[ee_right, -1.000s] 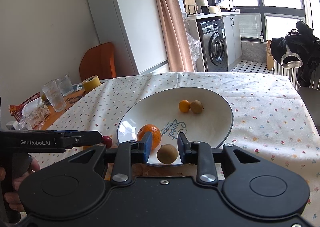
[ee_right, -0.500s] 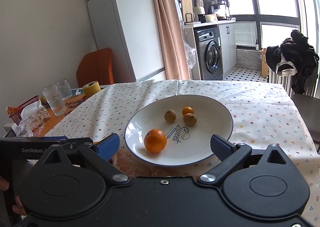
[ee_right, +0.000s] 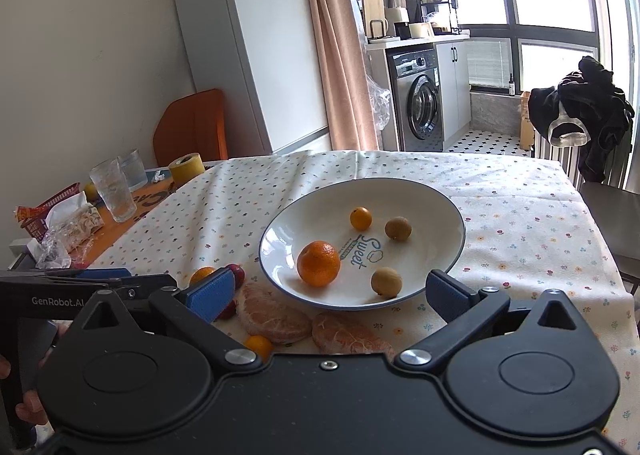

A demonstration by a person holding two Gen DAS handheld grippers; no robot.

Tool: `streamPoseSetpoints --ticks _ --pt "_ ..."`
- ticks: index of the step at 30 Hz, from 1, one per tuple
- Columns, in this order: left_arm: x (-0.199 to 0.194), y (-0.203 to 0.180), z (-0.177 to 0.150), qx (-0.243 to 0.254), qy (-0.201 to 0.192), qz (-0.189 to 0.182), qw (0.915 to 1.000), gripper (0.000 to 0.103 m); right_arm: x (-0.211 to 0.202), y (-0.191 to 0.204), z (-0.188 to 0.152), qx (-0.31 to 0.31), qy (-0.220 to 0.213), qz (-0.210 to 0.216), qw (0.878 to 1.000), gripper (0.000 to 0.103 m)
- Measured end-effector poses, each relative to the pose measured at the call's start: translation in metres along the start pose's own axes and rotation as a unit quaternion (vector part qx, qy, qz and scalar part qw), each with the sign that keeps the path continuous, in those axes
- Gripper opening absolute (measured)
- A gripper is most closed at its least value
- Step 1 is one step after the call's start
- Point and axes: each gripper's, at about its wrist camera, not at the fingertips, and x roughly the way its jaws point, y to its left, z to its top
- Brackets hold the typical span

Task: Organize fruits
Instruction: 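Withdraw both tools from the bowl back over the remaining fruit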

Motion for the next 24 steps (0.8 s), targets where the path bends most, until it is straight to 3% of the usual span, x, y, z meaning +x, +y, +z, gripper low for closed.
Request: streamPoseSetpoints --ticks 13,24 --pt "-0.003 0.003 -0.009 -0.001 0.015 -0.006 0.9999 0.095 -0.003 0.003 -0.011 -0.001 0.015 0.005 1.000 0.103" --pt "0.006 -0.009 -0.018 0.035 0.040 -0.018 0.9985 0.094 0.000 -0.005 -0.019 0.007 0.024 0.006 1.000 0.103"
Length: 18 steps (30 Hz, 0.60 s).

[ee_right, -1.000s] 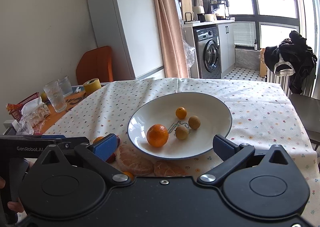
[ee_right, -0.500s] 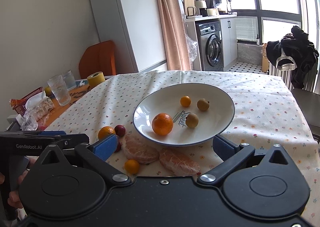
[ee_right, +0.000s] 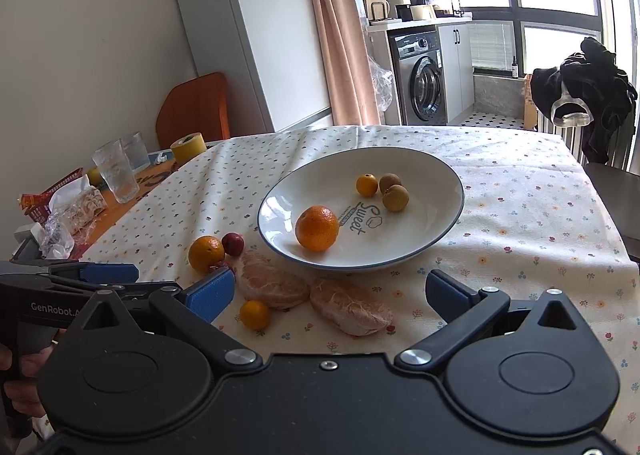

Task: Organize fruits
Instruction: 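Withdraw both tools from the bowl back over the remaining fruit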

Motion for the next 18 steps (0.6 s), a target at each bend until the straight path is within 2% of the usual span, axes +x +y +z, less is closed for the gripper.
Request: streamPoseSetpoints --ticks 7,16,18 --pt "0.009 -0.010 -0.003 0.011 0.005 -0.017 0.9998 0.091 0.002 -0.013 -0.005 0.015 0.001 -0.002 1.000 0.103" --pt "0.026 -0.026 -0.005 0.025 0.027 -0.034 0.9988 0.073 0.001 -0.028 -0.011 0.028 -0.008 -0.005 1.000 0.102" --pt "0.031 -0.029 -0.006 0.024 0.034 -0.037 0.9984 0.064 0.001 -0.033 -0.011 0.030 -0.009 -0.003 1.000 0.100"
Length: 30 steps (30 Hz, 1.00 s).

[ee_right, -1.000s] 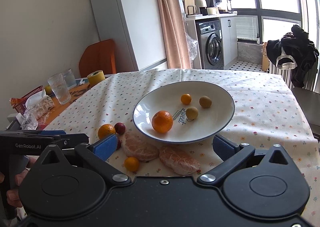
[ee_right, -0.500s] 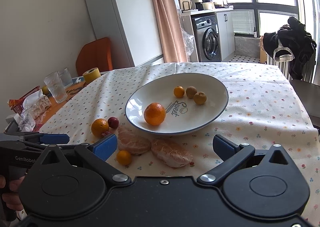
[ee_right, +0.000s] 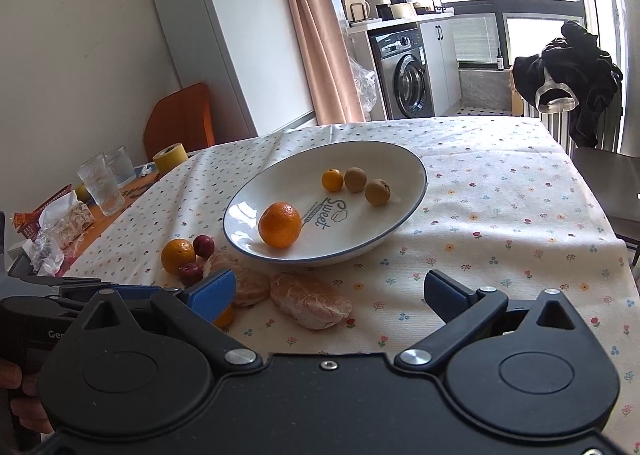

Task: Organize fruits
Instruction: 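Withdraw both tools from the bowl back over the remaining fruit, then lower the left tool onto the small orange beside the grapefruit segments and grasp it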

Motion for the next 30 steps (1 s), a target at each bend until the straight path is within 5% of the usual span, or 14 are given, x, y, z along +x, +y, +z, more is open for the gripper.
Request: streamPoseSetpoints --ticks 9,16,18,30 --pt "0.019 -0.007 0.001 -0.003 0.019 -0.003 0.9998 0.049 0.007 -0.005 -0.007 -0.007 0.015 0.018 1.000 0.083" --pt "0.029 -0.010 0.004 -0.003 0.020 0.000 0.9998 0.039 0.017 0.001 -0.009 -0.027 0.026 0.029 0.999 0.079" --pt "0.030 -0.010 0.005 -0.004 0.021 0.002 0.9998 0.029 0.021 0.003 -0.009 -0.032 0.029 0.033 0.998 0.079" --pt "0.010 0.010 0.008 -0.033 -0.002 0.004 0.9994 0.028 0.047 0.016 -0.002 -0.065 0.042 0.036 0.996 0.064"
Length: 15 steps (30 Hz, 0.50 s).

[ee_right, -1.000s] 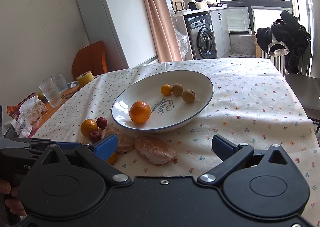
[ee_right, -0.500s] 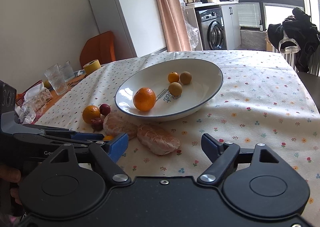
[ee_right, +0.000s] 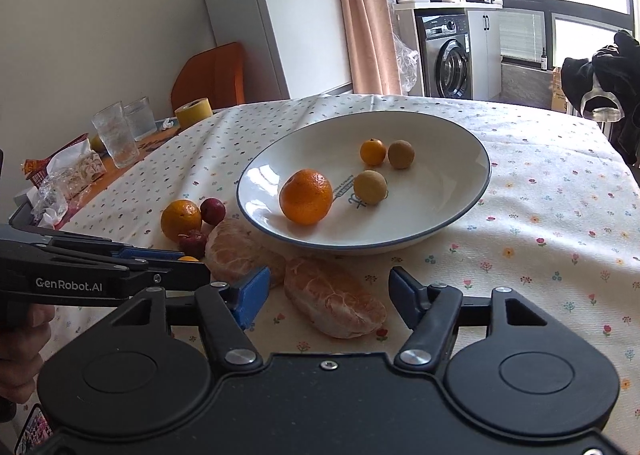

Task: Organize fruits
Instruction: 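Lower the left tool onto the small orange beside the grapefruit segments and grasp it, then close the right tool on a peeled grapefruit segment while the left tool holds the small orange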

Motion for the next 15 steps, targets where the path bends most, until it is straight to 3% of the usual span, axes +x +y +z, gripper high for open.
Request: streamPoseSetpoints --ticks 5,8,15 --pt "-0.0031 0.0054 -0.0012 -0.008 -0.003 -0.001 1.0000 0.028 0.0070 0.0005 0.0007 -0.007 0.008 -0.003 1.000 0.063" --pt "-0.0045 0.0067 -0.0032 -0.010 -0.004 -0.004 0.9999 0.028 0.0098 -0.0025 -0.0002 0.005 0.015 0.004 1.000 0.053" --pt "-0.0069 0.0094 -0.0045 -0.014 -0.009 -0.009 0.9998 0.028 0.0047 0.0017 -0.0045 0.006 0.022 -0.007 1.000 0.045"
